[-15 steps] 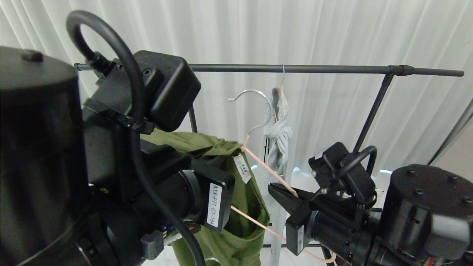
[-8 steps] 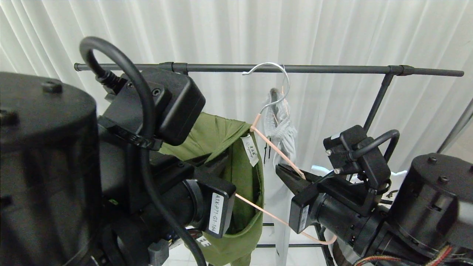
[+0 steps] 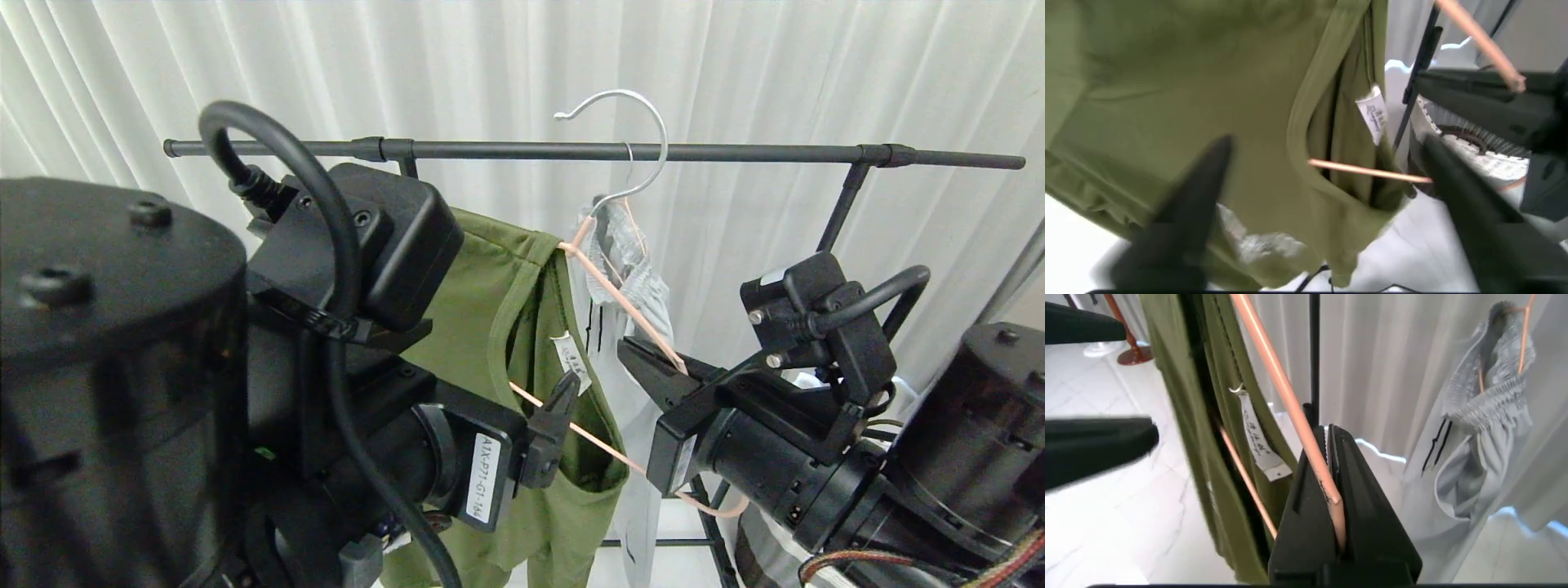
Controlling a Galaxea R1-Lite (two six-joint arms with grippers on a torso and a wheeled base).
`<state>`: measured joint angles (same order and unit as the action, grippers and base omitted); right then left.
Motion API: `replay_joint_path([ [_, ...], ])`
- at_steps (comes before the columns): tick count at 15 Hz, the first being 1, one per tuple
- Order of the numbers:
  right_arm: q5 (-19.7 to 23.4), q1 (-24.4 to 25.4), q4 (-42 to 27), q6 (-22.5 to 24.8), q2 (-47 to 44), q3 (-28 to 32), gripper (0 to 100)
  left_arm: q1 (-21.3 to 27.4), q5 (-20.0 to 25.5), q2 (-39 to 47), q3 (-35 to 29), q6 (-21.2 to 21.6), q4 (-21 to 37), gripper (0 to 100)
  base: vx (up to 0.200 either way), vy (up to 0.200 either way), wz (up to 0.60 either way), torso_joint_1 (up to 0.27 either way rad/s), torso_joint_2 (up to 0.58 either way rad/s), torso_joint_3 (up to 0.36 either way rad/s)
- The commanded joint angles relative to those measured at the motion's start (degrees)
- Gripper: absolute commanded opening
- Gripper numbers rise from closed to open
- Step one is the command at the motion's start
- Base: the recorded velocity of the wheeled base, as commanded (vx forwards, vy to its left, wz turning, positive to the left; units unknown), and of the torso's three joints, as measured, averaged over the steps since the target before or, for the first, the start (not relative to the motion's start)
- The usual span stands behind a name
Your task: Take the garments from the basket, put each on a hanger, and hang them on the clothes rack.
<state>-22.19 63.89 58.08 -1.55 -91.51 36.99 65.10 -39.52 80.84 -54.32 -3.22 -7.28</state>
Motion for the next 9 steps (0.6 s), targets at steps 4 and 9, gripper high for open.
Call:
replay_joint_path([
  [4,0.13,-1.49,0.55,1.9,1.95,-1.3,0,-0.76,0.15,-4.63,3.43,5.24,-0.02,100,0.0,0.0,0.0,0.0,0.0,0.0],
  [9,11.73,-11.33,-3.5,5.33,9.69,-6.49,0,-17.11,22.21,-15.53,5.98,20.97,-0.02,100,0.0,0.0,0.0,0.0,0.0,0.0],
])
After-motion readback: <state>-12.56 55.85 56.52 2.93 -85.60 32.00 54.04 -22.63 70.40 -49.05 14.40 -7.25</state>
